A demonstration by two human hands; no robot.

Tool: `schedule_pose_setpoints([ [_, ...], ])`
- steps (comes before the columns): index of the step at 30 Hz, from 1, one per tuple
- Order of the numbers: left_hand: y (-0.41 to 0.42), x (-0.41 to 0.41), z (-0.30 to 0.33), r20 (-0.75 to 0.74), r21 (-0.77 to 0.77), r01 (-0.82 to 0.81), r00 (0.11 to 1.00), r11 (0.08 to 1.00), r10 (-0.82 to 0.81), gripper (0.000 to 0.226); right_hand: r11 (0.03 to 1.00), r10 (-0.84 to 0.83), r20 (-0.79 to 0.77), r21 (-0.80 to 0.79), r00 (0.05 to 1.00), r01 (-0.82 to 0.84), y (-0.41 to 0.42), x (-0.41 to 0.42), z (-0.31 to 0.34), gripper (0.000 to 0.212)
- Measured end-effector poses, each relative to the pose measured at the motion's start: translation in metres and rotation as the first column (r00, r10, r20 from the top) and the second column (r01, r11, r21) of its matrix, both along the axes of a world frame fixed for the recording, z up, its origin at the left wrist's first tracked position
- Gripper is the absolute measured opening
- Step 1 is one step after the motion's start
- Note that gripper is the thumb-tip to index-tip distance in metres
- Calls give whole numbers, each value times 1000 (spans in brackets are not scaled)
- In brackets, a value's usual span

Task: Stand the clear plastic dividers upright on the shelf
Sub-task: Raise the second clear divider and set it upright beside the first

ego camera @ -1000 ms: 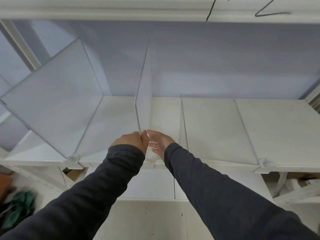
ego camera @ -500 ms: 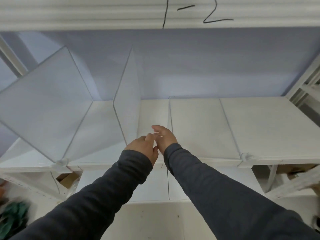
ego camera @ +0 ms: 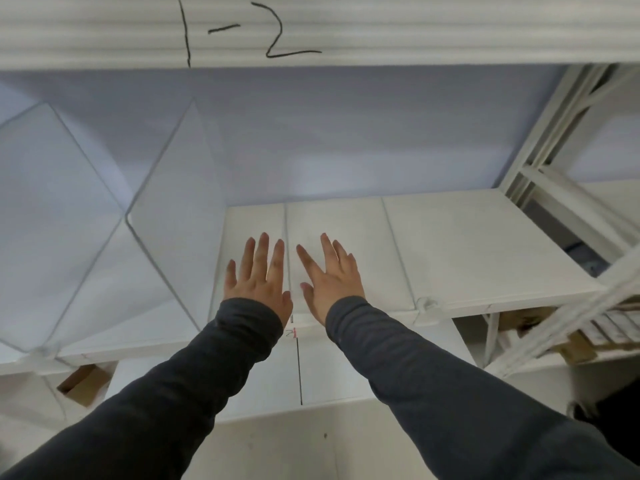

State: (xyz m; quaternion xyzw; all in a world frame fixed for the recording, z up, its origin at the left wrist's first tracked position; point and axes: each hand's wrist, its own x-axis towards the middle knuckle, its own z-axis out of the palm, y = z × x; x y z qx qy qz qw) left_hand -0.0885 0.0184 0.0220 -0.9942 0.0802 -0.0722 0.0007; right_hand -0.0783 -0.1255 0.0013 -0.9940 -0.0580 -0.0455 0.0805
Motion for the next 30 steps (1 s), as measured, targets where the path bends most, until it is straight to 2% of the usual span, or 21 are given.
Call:
schedule_pose_setpoints([
  [24, -1, 54, -13, -92, -33, 100, 990, 994, -103, 80, 983, -184, -112, -10, 977, 184, -30, 18, 3, 60],
  [30, -2, 65, -23, -139, -30, 78, 987, 996, -82, 80, 979, -200, -118, -4, 973, 201, -33, 25, -7, 60],
])
